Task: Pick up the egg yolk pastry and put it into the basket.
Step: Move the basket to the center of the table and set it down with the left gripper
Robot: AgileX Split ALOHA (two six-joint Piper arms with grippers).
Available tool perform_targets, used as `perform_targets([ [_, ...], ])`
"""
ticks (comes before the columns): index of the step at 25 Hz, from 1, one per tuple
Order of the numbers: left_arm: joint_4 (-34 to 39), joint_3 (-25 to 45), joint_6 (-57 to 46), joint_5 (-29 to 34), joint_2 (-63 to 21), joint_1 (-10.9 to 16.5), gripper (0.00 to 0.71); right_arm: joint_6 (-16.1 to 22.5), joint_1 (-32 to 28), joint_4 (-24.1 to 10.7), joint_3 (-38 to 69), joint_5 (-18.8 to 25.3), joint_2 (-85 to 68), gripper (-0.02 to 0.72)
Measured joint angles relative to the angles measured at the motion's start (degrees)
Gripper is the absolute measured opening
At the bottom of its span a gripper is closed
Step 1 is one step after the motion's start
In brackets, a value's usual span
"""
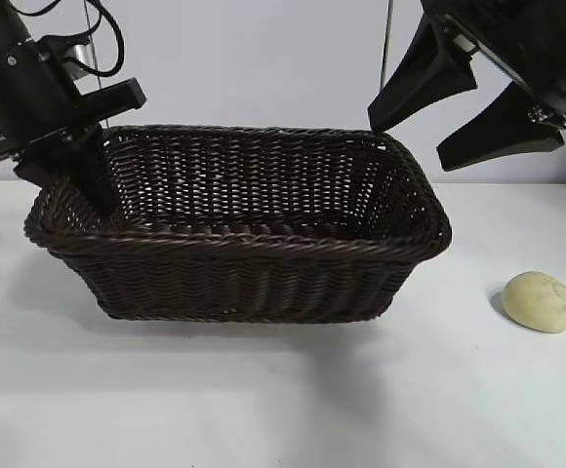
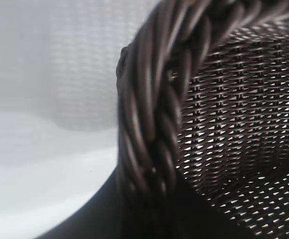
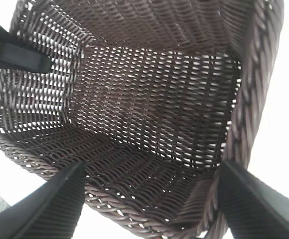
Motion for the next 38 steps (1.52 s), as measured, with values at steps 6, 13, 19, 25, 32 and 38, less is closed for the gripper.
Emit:
perform_targets([
  [6,-0.4,0.0,1.1,-1.0,2.6,0.0,0.099,0.0,0.0,0.0,0.0,0.0,0.0,0.540],
  [13,-1.1,0.0,2.8,-1.8,5.1,0.0,0.098,0.0,0.0,-0.4,0.0,0.0,0.0,0.540],
  [19,-1.2,0.0,3.0,-2.2,5.9,0.0,0.098,0.0,0.0,-0.6,0.0,0.0,0.0,0.540],
  [25,-2.4,0.0,3.1,-2.2,5.8,0.0,0.276,0.0,0.0,-0.6,0.0,0.0,0.0,0.540],
  [32,-2.9,-0.4,3.2,-2.1,4.3,0.0,0.591,0.0,0.0,-0.6,0.0,0.0,0.0,0.540],
  [38,-1.9,-0.4,3.2,0.6,1.8,0.0,0.610,0.0,0.0,-0.7,0.0,0.0,0.0,0.540],
])
